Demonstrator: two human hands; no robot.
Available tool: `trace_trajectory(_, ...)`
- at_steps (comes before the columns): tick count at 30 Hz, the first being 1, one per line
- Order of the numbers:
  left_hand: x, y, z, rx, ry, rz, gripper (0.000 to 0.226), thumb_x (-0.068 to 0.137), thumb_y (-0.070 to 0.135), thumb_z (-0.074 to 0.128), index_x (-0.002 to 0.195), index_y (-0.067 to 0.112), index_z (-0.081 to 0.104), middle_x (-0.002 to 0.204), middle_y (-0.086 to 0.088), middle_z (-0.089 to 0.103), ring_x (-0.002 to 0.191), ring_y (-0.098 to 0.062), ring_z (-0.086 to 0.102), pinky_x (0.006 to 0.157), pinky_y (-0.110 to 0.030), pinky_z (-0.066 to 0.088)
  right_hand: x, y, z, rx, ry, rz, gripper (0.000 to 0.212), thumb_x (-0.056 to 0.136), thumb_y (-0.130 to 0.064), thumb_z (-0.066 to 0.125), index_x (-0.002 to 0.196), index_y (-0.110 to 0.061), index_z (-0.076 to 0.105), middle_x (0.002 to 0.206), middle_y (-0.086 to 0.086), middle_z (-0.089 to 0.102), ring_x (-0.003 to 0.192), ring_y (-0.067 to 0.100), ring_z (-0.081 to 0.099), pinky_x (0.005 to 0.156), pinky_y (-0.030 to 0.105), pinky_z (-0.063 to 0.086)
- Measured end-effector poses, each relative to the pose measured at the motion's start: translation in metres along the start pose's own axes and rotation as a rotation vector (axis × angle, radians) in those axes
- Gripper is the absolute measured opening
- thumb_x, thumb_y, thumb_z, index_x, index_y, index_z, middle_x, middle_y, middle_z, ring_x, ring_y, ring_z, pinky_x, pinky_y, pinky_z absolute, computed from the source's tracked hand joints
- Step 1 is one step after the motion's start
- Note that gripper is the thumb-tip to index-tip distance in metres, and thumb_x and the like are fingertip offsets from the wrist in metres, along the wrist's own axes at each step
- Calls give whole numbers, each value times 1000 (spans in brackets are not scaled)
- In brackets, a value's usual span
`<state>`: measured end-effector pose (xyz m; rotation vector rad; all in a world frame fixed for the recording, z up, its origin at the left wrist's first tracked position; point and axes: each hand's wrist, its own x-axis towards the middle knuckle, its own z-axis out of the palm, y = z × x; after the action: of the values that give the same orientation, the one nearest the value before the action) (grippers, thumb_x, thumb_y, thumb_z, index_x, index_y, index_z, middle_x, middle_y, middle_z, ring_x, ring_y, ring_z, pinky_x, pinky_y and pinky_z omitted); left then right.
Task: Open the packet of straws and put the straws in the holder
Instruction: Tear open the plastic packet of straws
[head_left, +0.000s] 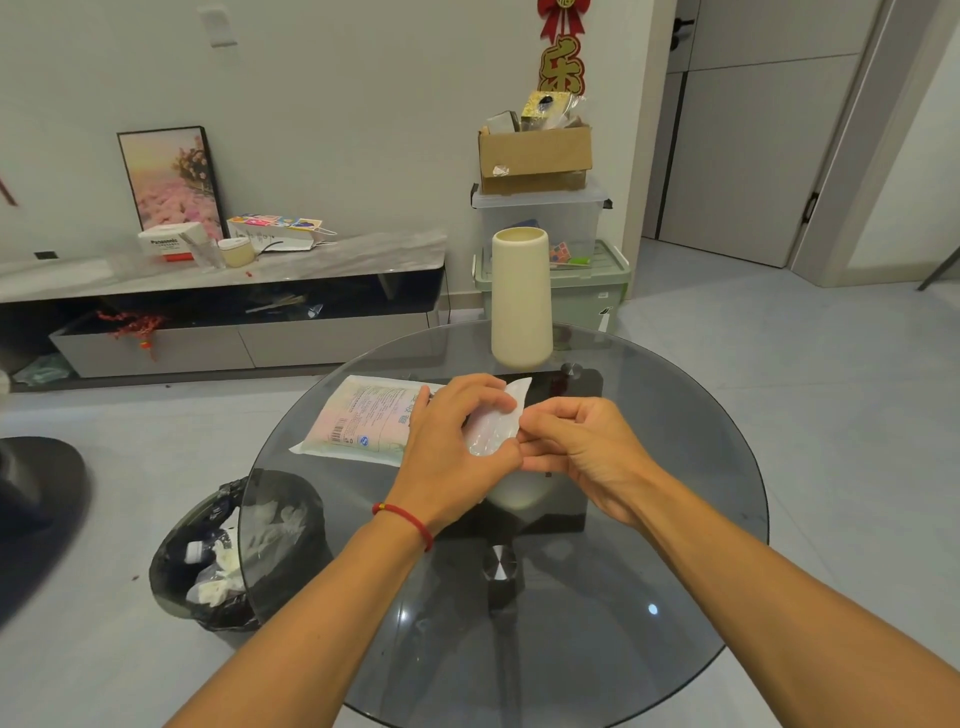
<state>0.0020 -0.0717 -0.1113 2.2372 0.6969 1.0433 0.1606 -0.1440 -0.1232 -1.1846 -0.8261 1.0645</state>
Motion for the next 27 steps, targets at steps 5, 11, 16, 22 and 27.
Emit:
trace_trajectory(5, 0, 2, 0, -50, 24, -36, 29, 72, 38, 74, 99, 29, 67, 116, 17, 60, 112, -2, 53, 104, -53, 41, -1, 4, -5, 63, -61, 2, 9, 93, -14, 77, 97, -7, 81, 93, 20, 80, 85, 28, 79, 71, 28, 63)
trace_trajectory(11, 0, 5, 0, -76, 38, -43, 26, 75, 34, 79, 97, 25, 69, 113, 13, 62, 109, -4, 56, 98, -47, 47, -2, 5, -2, 40, -60, -29, 10, 94, -14, 74, 94, -8, 82, 92, 18, 80, 83, 26, 78, 69, 27, 63)
trace_trajectory(16, 1, 2, 1, -69, 47, -47, 22, 76, 29, 79, 96, 25, 70, 112, 13, 63, 109, -5, 56, 97, -46, 48, -4, 3, -2, 29, -53, -29, 8, 92, -12, 76, 92, -6, 82, 93, 21, 80, 84, 30, 79, 71, 29, 64)
trace_trajectory(22, -3, -2, 13, -36, -8, -35, 22, 77, 30, 78, 97, 26, 70, 110, 15, 62, 107, -2, 56, 96, -40, 51, -3, 6, -5, -100, 21, 27, 9, 90, -4, 73, 84, -4, 80, 81, 18, 79, 71, 27, 78, 61, 27, 63)
trace_trajectory(27, -8, -12, 27, -14, -74, -70, 15, 77, 34, 77, 91, 28, 72, 104, 17, 64, 101, 0, 58, 89, -28, 52, -7, 18, -7, -110, 77, 150, 9, 91, -1, 70, 94, 4, 77, 86, 21, 79, 72, 26, 78, 64, 28, 64)
